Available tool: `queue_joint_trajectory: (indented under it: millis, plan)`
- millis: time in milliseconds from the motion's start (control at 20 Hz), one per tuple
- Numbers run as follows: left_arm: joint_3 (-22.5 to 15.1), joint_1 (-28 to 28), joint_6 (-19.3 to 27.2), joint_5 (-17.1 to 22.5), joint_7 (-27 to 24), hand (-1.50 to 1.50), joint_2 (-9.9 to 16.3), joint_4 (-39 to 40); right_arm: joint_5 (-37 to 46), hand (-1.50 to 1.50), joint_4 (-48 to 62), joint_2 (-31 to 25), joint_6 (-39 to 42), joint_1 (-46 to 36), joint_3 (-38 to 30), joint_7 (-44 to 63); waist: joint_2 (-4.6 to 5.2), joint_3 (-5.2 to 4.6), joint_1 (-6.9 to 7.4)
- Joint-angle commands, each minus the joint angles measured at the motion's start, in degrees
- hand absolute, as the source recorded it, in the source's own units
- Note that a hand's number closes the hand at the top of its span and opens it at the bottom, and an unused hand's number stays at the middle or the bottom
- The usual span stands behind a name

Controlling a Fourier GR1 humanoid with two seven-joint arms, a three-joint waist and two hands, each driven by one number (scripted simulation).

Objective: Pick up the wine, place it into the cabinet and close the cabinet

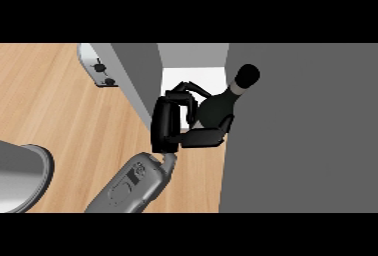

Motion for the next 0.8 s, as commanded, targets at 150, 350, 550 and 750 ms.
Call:
queue_joint_trajectory:
  millis: [150,350,550,750]
  plan:
    - [-3.5,-0.5,4.2,1.5,-5.4,1.50,-0.1,4.9,-2.4,-1.50,-8.1,1.0,-2.2,0.6,2.7,4.8,0.02,-0.04,-0.09]
    - [0.5,-0.1,1.0,2.6,-10.3,1.50,-0.1,10.0,-5.3,-1.50,-9.1,1.0,0.9,6.0,1.3,0.9,0.03,0.00,-0.33]
    - [5.4,-2.3,-2.4,6.1,-15.3,1.50,-0.1,16.1,-6.1,-1.50,-6.6,0.0,-1.3,-0.1,0.2,3.8,0.22,-0.05,-0.39]
    - [7.6,-2.4,-3.7,3.9,-11.8,1.50,0.1,12.8,-6.4,-1.50,-7.2,-0.5,-1.4,0.5,-1.3,4.3,0.00,-0.01,0.28]
